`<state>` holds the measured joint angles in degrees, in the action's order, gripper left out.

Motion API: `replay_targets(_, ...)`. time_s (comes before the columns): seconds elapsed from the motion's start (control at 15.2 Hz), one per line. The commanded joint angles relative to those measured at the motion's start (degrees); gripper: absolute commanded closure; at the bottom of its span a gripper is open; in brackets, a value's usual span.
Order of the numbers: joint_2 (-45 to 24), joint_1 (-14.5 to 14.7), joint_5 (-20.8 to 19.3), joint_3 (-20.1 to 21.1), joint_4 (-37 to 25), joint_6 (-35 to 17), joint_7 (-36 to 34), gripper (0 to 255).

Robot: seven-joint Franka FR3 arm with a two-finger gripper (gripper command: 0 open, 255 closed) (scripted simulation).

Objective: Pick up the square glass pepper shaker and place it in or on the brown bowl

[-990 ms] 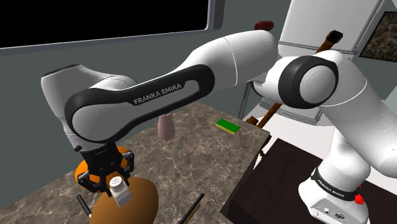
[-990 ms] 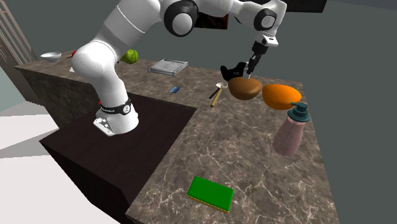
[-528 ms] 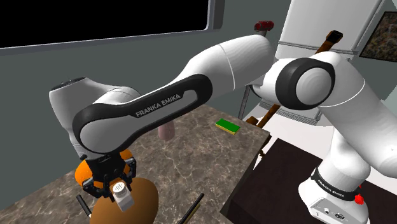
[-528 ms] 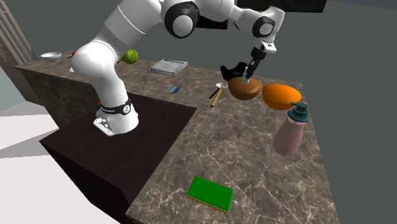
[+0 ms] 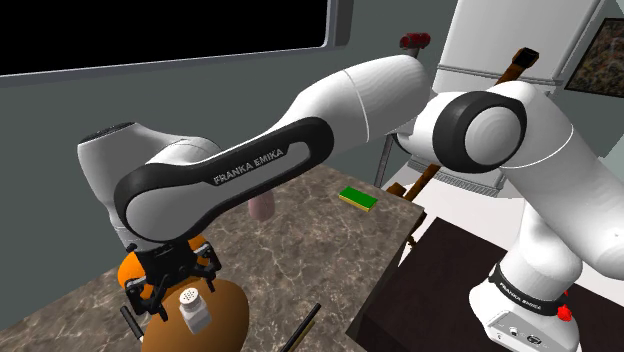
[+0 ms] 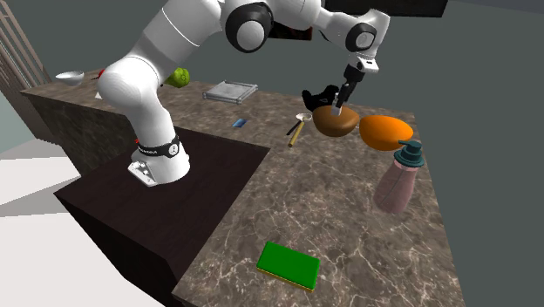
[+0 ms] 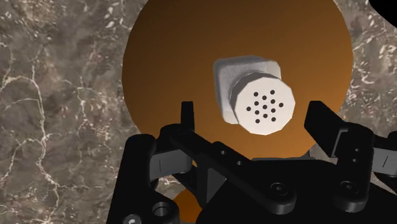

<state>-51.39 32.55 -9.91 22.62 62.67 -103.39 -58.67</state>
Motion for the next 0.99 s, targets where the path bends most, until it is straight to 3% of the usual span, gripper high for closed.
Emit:
replay_targets(0.0,0.0,0.0,0.0,0.0,0.0,0.0,0.0,0)
replay_targets(0.13,0.0,0.0,0.0,0.0,0.0,0.0,0.0,0)
replay_targets(0.4,-0.4,0.9,0.2,0.0,-8.3,7.7,0.5,0)
replay_targets(0.92,-0.4,0.9,0.2,0.0,-8.3,7.7,0.5,0)
